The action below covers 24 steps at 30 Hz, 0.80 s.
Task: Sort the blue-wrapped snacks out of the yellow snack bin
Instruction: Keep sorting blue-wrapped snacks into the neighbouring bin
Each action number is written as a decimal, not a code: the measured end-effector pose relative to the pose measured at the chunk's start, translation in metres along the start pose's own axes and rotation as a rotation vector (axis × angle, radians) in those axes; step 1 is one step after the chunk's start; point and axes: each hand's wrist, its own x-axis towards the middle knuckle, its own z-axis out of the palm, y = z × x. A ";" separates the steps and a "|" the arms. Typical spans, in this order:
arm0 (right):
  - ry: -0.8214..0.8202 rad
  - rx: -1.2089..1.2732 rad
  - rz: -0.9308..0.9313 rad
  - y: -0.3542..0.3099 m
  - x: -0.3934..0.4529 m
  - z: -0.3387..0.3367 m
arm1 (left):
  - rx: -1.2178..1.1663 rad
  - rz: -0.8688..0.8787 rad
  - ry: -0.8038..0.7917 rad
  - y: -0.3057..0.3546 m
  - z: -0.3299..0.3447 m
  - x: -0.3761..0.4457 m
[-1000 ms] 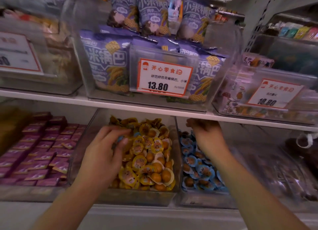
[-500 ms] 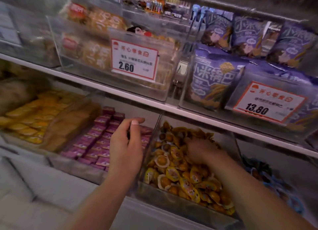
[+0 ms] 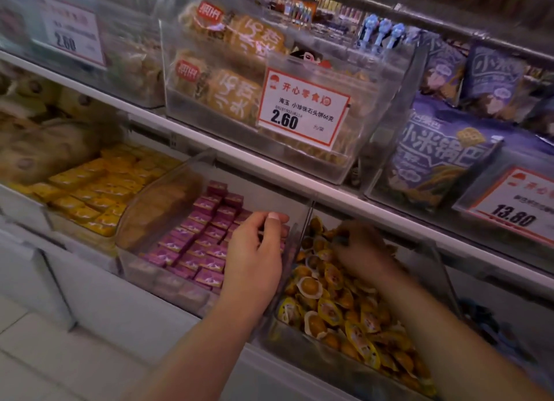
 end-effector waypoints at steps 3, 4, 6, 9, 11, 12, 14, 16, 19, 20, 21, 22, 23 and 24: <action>-0.236 -0.146 -0.222 -0.017 0.000 0.027 | -0.017 -0.030 0.000 -0.001 -0.002 0.001; -0.300 -0.210 -0.239 -0.020 0.001 0.034 | -0.031 -0.042 0.002 -0.001 -0.002 0.001; -0.349 -0.313 -0.210 -0.024 0.008 0.039 | -0.046 -0.061 0.005 -0.001 -0.003 0.002; -0.358 -0.421 -0.209 -0.026 0.017 0.043 | -0.042 -0.073 0.009 -0.003 -0.004 0.003; -0.335 -0.420 -0.239 -0.024 0.018 0.042 | -0.045 -0.071 0.009 -0.004 -0.005 0.005; -0.334 -0.391 -0.257 -0.022 0.018 0.040 | -0.046 -0.070 0.010 -0.004 -0.005 0.006; -0.348 -0.282 -0.279 -0.013 0.016 0.035 | -0.042 -0.066 0.009 -0.003 -0.005 0.006; -0.323 -0.243 -0.266 -0.003 0.015 0.029 | -0.038 -0.064 0.002 -0.003 -0.004 0.005; -0.304 -0.332 -0.240 0.013 0.017 0.025 | -0.048 -0.073 0.004 -0.005 -0.004 0.005; -0.312 -0.308 -0.218 0.016 0.018 0.024 | -0.053 -0.075 0.009 -0.006 -0.003 0.005; -0.307 -0.249 -0.197 0.017 0.020 0.024 | -0.057 -0.075 0.013 -0.006 -0.003 0.005; -0.281 -0.183 -0.178 0.016 0.022 0.024 | -0.057 -0.073 0.014 -0.006 -0.001 0.005; -0.236 -0.132 -0.168 0.014 0.024 0.024 | -0.055 -0.072 0.012 -0.005 0.000 0.005; -0.188 -0.102 -0.169 0.009 0.027 0.025 | -0.052 -0.071 0.010 -0.005 0.001 0.005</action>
